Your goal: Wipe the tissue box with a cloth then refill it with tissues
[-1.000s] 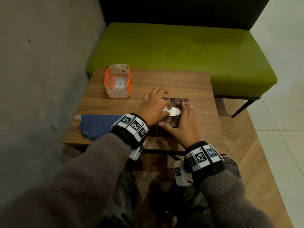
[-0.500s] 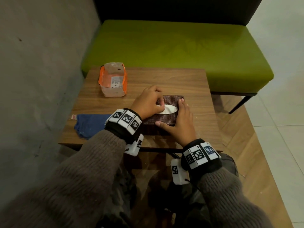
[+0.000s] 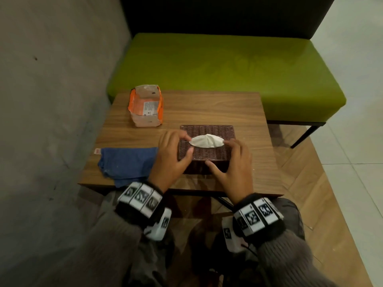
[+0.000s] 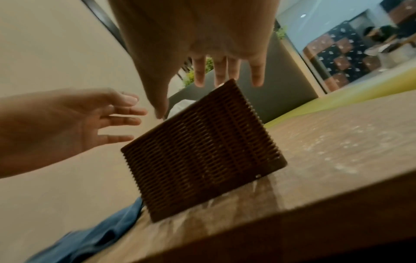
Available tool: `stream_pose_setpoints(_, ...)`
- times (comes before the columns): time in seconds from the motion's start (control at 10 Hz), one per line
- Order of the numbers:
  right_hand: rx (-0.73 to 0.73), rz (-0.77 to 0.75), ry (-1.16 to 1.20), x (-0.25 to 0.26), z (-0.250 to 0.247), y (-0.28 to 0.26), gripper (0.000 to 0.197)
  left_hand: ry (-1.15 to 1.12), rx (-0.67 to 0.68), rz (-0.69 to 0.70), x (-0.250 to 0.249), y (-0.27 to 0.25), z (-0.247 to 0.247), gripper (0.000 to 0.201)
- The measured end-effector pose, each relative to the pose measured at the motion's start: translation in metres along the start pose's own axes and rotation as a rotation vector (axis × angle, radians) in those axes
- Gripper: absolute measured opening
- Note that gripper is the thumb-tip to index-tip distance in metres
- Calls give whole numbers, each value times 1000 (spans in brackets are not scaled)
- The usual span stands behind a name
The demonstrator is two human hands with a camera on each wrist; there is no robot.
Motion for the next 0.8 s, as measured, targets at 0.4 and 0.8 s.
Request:
stream_pose_setpoints(0.4,-126,-55,-17,-4,2,5,18,212,52,-10,16,-3,17,17)
stream_pose_setpoints(0.8,-118,-47,59,-20,10,38,24,-22,27,-123,39,33,19,22)
Point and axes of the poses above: each hand's wrist, its own y-axis towards the middle knuckle, its own z-axis out of the palm, x = y × z, the point moved 5 cm from there along y, towards the middle knuckle, and after that the axes turned 9 degrees about -y, right-handed, at the moved point
